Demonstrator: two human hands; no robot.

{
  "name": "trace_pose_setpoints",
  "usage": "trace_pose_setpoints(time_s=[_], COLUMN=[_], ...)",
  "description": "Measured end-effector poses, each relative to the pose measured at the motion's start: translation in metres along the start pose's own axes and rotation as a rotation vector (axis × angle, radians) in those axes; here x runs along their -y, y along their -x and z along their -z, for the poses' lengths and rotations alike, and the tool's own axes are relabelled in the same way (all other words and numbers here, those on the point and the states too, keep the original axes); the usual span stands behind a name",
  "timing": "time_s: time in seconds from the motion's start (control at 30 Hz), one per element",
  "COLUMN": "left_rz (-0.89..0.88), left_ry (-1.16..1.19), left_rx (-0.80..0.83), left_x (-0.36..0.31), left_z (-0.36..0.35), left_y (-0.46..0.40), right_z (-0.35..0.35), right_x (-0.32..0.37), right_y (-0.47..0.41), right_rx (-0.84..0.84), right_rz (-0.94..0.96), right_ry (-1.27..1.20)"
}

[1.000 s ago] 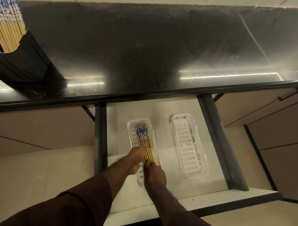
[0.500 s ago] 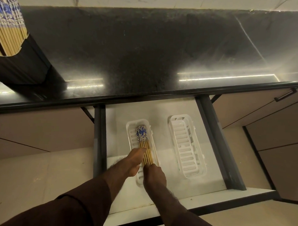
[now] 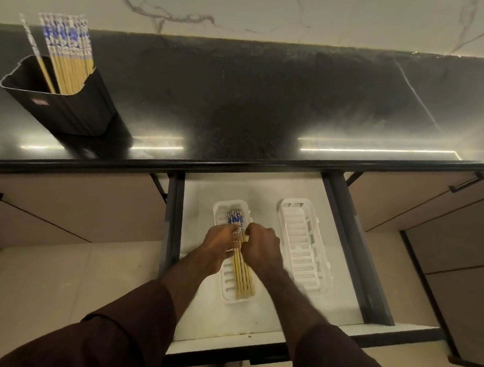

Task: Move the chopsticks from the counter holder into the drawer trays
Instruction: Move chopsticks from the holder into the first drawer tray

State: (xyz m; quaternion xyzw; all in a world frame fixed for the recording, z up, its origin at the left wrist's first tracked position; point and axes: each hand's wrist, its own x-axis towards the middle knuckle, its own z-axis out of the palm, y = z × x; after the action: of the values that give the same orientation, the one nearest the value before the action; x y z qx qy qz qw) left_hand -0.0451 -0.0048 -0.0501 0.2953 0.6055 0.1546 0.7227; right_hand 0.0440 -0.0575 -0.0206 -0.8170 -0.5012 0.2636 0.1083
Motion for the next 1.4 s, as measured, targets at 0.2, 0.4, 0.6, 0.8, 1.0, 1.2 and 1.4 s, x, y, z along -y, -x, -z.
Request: trace_pose_setpoints(time_s=[0.2, 0.4, 0.6, 0.8, 1.0, 1.2, 1.4], left_rz=[-0.188, -0.358, -0.510, -0.637, -0.711, -0.739, -0.744], left_ry=[-0.002, 0.055, 0.134, 0.166, 0.164, 0.163, 0.110], left_rx=[0.024, -0.017, -0.001, -0.038, -0.103, -0.103, -0.095], left_x=[-0.034, -0.074, -0.101, -0.127, -0.160, -0.184, -0.226], left_z=[0.019, 0.070, 0.175, 0.312, 0.396, 0.433, 0.448], left_y=[0.044, 0.086, 0.137, 0.189, 0.208, 0.196, 0.152], right_z=[0.044, 0.070, 0.066, 0.044, 0.030, 0.020, 0.018], right_x=[0.039, 0.102, 0.206, 0.321, 0.403, 0.453, 0.479], right_y=[-0.001, 0.020, 0.062, 0.102, 0.105, 0.072, 0.019], right_rx=[-0.117, -0.203, -0.262, -0.297, -0.314, -0.294, -0.321], right_rz=[0.042, 0.131, 0.248, 0.331, 0.420, 0.449, 0.432], right_ry=[-0.092, -0.165, -0.147, -0.174, -0.204, -0.205, -0.241])
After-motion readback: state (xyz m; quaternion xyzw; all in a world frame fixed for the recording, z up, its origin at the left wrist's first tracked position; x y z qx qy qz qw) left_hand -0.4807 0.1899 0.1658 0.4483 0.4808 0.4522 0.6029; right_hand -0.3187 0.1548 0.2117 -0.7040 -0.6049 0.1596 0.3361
